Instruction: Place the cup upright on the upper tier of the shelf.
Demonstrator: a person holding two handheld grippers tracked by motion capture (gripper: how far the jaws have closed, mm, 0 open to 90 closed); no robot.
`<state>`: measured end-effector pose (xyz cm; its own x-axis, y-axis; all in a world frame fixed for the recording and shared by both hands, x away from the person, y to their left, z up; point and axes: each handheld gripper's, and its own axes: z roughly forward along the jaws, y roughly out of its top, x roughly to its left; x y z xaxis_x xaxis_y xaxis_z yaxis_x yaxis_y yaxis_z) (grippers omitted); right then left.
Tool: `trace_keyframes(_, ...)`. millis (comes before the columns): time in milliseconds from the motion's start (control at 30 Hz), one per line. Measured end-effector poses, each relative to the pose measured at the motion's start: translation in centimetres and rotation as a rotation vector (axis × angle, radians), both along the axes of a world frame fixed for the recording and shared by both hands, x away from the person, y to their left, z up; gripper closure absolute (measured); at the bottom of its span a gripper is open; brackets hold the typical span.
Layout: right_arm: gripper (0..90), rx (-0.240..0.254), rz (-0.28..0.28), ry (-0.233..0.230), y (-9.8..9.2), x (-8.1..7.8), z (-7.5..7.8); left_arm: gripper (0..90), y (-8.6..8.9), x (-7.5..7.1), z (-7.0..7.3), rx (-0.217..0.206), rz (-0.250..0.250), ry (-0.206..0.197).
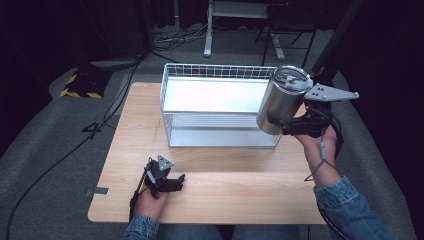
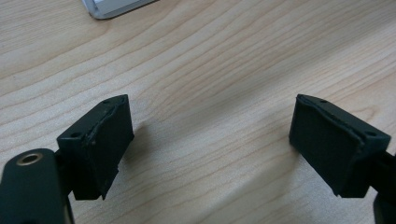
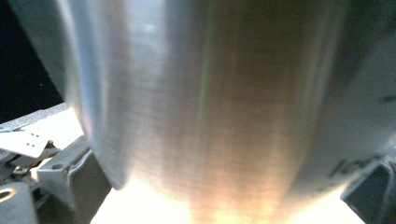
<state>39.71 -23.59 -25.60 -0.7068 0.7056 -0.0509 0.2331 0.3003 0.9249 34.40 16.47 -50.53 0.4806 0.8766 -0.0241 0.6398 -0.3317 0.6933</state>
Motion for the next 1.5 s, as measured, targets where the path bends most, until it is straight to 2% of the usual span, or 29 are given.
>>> trace_keyframes(300,3.9,-0.023,0.007,-0.005,2.1,2.2,1.3,14.1,0.0,0.0,0.0,-0.001,0.001,0.000)
trace_keyframes(333,3.9,-0.032,0.012,-0.002,2.8,2.8,1.5,14.2,0.0,0.0,0.0,0.000,0.000,0.000)
trace_keyframes(533,3.9,-0.023,0.024,-0.005,4.5,4.3,1.8,14.2,0.0,0.0,0.0,0.003,-0.001,-0.001)
trace_keyframes(633,3.9,-0.011,0.037,-0.013,5.1,5.1,1.6,14.2,0.0,0.0,0.0,0.004,0.000,0.001)
trace_keyframes(900,3.9,0.000,0.022,-0.001,6.5,7.7,0.5,14.2,0.0,0.0,0.0,0.000,0.000,0.003)
trace_keyframes(1267,3.9,0.014,-0.010,0.029,7.6,9.6,-0.6,14.2,0.0,0.0,0.0,0.002,0.000,0.002)
trace_keyframes(1500,3.9,0.020,-0.010,0.024,7.9,10.2,-1.4,14.2,0.0,0.0,0.0,0.003,0.000,0.001)
